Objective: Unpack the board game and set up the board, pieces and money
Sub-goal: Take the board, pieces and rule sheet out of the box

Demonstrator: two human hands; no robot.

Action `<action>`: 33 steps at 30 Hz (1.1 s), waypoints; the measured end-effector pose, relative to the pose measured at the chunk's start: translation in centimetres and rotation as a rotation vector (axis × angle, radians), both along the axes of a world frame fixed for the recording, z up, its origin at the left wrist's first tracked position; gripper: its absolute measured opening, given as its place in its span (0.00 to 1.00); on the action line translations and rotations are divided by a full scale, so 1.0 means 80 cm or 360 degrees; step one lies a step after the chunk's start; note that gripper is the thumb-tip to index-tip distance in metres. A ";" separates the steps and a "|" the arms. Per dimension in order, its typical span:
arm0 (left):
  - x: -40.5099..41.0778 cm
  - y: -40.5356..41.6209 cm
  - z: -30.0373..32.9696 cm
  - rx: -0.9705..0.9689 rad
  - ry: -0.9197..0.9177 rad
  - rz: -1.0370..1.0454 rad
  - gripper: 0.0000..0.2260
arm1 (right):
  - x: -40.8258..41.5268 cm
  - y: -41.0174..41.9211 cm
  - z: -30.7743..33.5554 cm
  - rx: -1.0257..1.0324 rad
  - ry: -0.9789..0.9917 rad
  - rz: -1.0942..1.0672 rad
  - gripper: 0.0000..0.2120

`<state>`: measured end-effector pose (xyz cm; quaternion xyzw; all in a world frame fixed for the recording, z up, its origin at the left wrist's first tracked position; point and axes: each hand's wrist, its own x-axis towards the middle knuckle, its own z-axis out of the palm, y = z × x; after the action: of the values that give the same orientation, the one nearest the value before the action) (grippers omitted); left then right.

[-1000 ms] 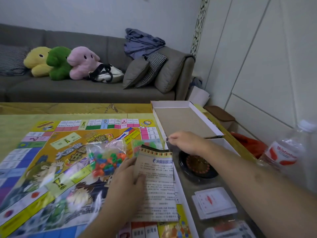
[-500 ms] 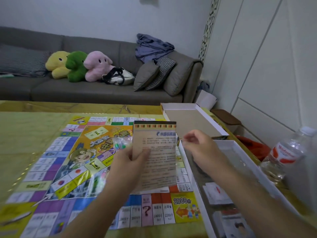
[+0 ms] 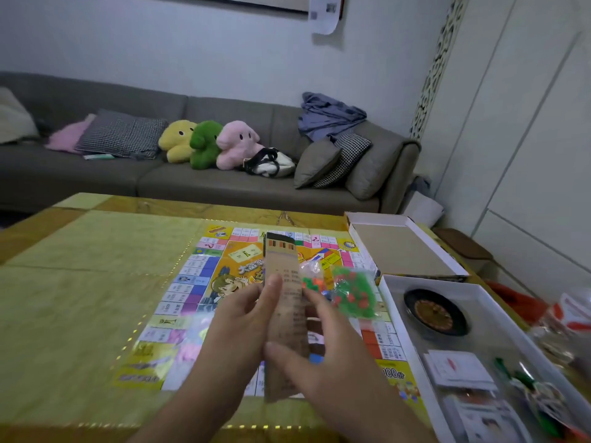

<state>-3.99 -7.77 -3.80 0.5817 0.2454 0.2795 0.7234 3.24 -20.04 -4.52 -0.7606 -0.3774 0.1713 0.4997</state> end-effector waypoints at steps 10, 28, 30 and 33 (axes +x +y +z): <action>0.004 0.013 -0.018 0.0148 0.0185 -0.0270 0.10 | 0.012 0.005 -0.014 -0.0066 0.0026 0.0043 0.22; -0.010 0.049 -0.018 0.0229 0.0309 -0.0048 0.11 | 0.074 -0.026 -0.013 -0.0016 0.0328 -0.0835 0.01; -0.016 0.068 -0.017 0.0225 0.0314 0.0060 0.11 | 0.092 -0.037 -0.011 0.0042 0.0214 -0.0961 0.04; -0.023 0.084 -0.018 0.0182 0.0319 0.0150 0.11 | 0.106 -0.044 -0.010 0.0071 0.0161 -0.1031 0.10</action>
<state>-5.81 -1.07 -5.25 0.6350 0.3272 0.2670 0.6469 11.73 -23.53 -5.32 -0.8205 -0.0940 0.0328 0.5629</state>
